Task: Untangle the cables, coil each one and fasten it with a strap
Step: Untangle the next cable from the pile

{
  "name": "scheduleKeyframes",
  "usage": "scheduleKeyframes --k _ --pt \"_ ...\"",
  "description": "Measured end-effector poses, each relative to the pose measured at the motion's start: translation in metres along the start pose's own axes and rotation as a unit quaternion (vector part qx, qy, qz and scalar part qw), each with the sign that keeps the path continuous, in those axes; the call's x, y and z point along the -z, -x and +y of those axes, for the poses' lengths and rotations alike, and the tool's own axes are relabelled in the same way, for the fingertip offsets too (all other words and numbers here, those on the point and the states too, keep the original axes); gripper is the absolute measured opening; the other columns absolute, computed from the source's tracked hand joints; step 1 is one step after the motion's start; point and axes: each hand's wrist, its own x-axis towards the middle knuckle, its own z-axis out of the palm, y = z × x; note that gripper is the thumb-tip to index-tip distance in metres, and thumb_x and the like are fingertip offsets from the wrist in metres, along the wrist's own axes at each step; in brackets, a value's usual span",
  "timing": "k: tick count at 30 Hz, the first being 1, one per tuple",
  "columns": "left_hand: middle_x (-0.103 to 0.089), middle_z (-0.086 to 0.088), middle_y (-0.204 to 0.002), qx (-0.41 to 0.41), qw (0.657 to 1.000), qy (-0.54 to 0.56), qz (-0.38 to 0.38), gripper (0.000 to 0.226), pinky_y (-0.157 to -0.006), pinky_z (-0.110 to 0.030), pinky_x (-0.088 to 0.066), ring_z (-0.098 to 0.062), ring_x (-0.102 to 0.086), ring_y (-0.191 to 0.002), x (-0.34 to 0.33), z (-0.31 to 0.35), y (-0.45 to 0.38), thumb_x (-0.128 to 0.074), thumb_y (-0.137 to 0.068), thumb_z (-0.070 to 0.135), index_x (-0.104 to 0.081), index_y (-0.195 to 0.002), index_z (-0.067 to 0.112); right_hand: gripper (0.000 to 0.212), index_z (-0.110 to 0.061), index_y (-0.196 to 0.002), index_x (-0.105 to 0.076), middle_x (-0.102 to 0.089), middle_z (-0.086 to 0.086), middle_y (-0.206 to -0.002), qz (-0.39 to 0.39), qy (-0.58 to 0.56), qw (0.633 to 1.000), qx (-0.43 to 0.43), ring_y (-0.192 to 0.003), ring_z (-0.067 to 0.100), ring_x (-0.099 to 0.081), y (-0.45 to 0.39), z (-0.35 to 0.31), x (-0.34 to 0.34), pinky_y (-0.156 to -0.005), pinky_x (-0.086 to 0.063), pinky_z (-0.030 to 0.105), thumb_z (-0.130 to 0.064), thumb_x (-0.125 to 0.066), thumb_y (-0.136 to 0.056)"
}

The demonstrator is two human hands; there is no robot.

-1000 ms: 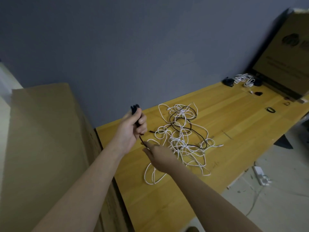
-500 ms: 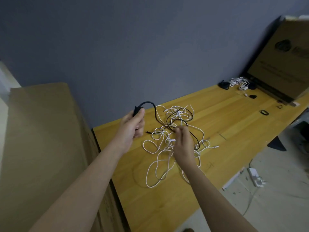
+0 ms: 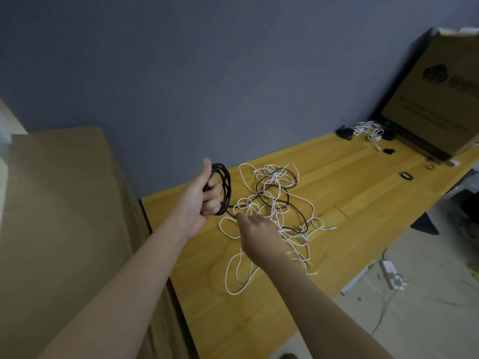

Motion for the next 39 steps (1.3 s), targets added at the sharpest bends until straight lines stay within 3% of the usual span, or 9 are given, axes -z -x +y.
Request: scheduleKeyframes --k 5,9,13,19,24,26,30,36,39 --pt "-0.031 0.008 -0.048 -0.051 0.997 -0.039 0.038 0.036 -0.04 -0.018 -0.021 -0.005 -0.023 -0.037 0.003 -0.003 -0.008 -0.036 -0.1 0.04 -0.041 -0.073 0.017 0.025 -0.012 -0.1 -0.068 -0.06 0.0 -0.065 0.036 -0.01 0.993 0.115 -0.06 0.022 -0.054 0.017 -0.012 -0.022 -0.054 -0.041 0.027 -0.012 -0.053 -0.079" --pt "-0.044 0.005 -0.065 -0.073 0.99 -0.114 0.045 0.023 -0.059 -0.025 -0.035 -0.01 -0.038 -0.052 0.001 -0.011 -0.014 -0.034 -0.105 0.02 -0.031 -0.082 0.017 0.028 -0.009 -0.107 -0.06 -0.057 0.005 -0.076 0.11 -0.062 0.981 0.145 -0.067 0.023 -0.048 0.018 -0.006 -0.013 -0.058 -0.041 0.032 -0.001 -0.061 -0.081" --pt "-0.051 -0.011 -0.078 -0.07 0.868 -0.492 0.007 0.024 -0.074 -0.043 -0.044 -0.02 -0.048 -0.067 0.001 -0.025 -0.011 -0.03 -0.103 0.035 -0.034 -0.093 0.014 0.01 -0.009 -0.099 -0.066 -0.06 0.004 -0.074 0.192 -0.069 0.969 0.14 -0.065 0.022 -0.054 0.012 0.007 0.011 -0.056 -0.044 0.03 -0.011 -0.06 -0.091" --pt "-0.052 -0.006 -0.08 0.019 0.795 -0.604 -0.043 0.026 -0.064 -0.037 -0.038 -0.019 -0.05 -0.069 -0.004 -0.032 -0.011 -0.033 -0.102 0.038 -0.036 -0.086 0.018 0.016 -0.013 -0.076 -0.068 -0.064 -0.003 -0.068 0.227 -0.043 0.971 0.056 -0.061 0.018 -0.059 -0.007 0.033 0.029 -0.044 -0.044 0.028 -0.025 -0.062 -0.084" --pt "-0.041 0.005 -0.066 0.044 0.811 -0.573 -0.105 0.061 -0.06 -0.029 -0.033 -0.011 -0.041 -0.059 -0.006 -0.03 -0.006 -0.046 -0.082 0.074 -0.047 -0.08 0.013 0.011 -0.013 -0.074 -0.07 -0.062 -0.002 -0.076 0.132 -0.179 0.967 -0.123 -0.069 0.016 -0.054 -0.012 0.066 0.014 -0.054 -0.042 0.027 -0.022 -0.076 -0.072" --pt "-0.035 0.009 -0.057 0.019 0.811 -0.574 -0.111 0.049 -0.051 -0.026 -0.025 -0.007 -0.033 -0.049 -0.006 -0.029 -0.005 -0.055 -0.087 0.058 -0.05 -0.073 0.011 0.009 -0.011 -0.075 -0.07 -0.058 -0.003 -0.075 0.101 -0.221 0.957 -0.16 -0.061 0.009 -0.049 -0.012 0.071 0.007 -0.054 -0.04 0.022 -0.016 -0.078 -0.074" --pt "-0.033 0.01 -0.048 0.015 0.923 -0.377 -0.076 0.03 -0.041 -0.019 -0.022 -0.005 -0.027 -0.04 -0.007 -0.019 0.0 -0.052 -0.097 0.031 -0.05 -0.07 0.018 0.011 -0.012 -0.078 -0.069 -0.061 -0.002 -0.075 0.052 -0.294 0.922 -0.245 -0.064 0.005 -0.057 0.005 0.073 -0.002 -0.056 -0.037 0.006 -0.02 -0.074 -0.082" --pt "-0.027 0.008 -0.044 -0.038 0.983 -0.182 0.0 0.038 -0.037 -0.018 -0.015 -0.006 -0.02 -0.036 -0.013 -0.009 0.007 -0.043 -0.1 0.02 -0.037 -0.063 0.017 0.027 -0.017 -0.112 -0.069 -0.07 0.005 -0.105 -0.153 -0.198 0.92 -0.301 -0.098 0.023 -0.063 0.037 0.071 -0.024 -0.063 -0.034 0.024 -0.034 -0.057 -0.095" --pt "-0.026 0.008 -0.045 -0.05 0.984 -0.17 0.03 0.039 -0.038 -0.019 -0.017 -0.008 -0.019 -0.037 -0.01 -0.005 0.007 -0.042 -0.101 0.026 -0.035 -0.063 0.018 0.027 -0.016 -0.108 -0.071 -0.069 0.008 -0.108 -0.171 -0.22 0.905 -0.32 -0.105 0.031 -0.06 0.043 0.074 -0.028 -0.07 -0.036 0.028 -0.035 -0.054 -0.096"
